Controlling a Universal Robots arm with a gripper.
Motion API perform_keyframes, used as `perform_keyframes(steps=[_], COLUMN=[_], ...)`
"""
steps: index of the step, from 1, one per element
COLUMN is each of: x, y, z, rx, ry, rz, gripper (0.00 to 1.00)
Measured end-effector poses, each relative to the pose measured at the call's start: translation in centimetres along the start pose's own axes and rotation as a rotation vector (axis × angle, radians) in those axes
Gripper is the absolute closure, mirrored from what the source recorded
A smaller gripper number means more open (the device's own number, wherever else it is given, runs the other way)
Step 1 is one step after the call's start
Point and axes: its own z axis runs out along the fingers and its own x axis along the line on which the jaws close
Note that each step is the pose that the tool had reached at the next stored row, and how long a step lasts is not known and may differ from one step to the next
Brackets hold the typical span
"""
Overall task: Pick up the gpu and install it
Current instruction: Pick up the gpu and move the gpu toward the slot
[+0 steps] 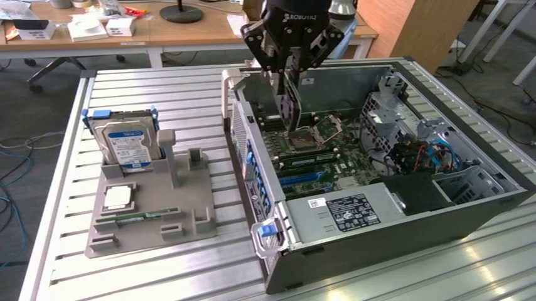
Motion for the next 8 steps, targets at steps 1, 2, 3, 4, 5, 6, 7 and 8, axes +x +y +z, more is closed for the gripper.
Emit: perform_keyframes(steps=[1, 2, 3, 4, 5, 6, 7, 8], x=[-0.3, -0.7, -1.0, -1.3, -1.6, -2.0, -2.3, -2.6], y=[0.02, 0.05, 0.08, 0.1, 0.12, 0.14, 0.16, 0.18], z=[0.01, 0.02, 0.02, 0.03, 0.04, 0.06, 0.07, 0.08], rx=[0.0, 0.0001, 0.0001, 0.0001, 0.0001, 0.0001, 0.0001, 0.0], ry=[0.0, 0.0001, 0.0001, 0.0001, 0.0001, 0.0001, 0.0001, 0.0], rz=[0.0, 0.0, 0.0, 0.0, 0.0, 0.0, 0.0, 0.0], gripper=[0.74, 0.74, 0.74, 0.74, 0.74, 0.74, 0.74, 0.74])
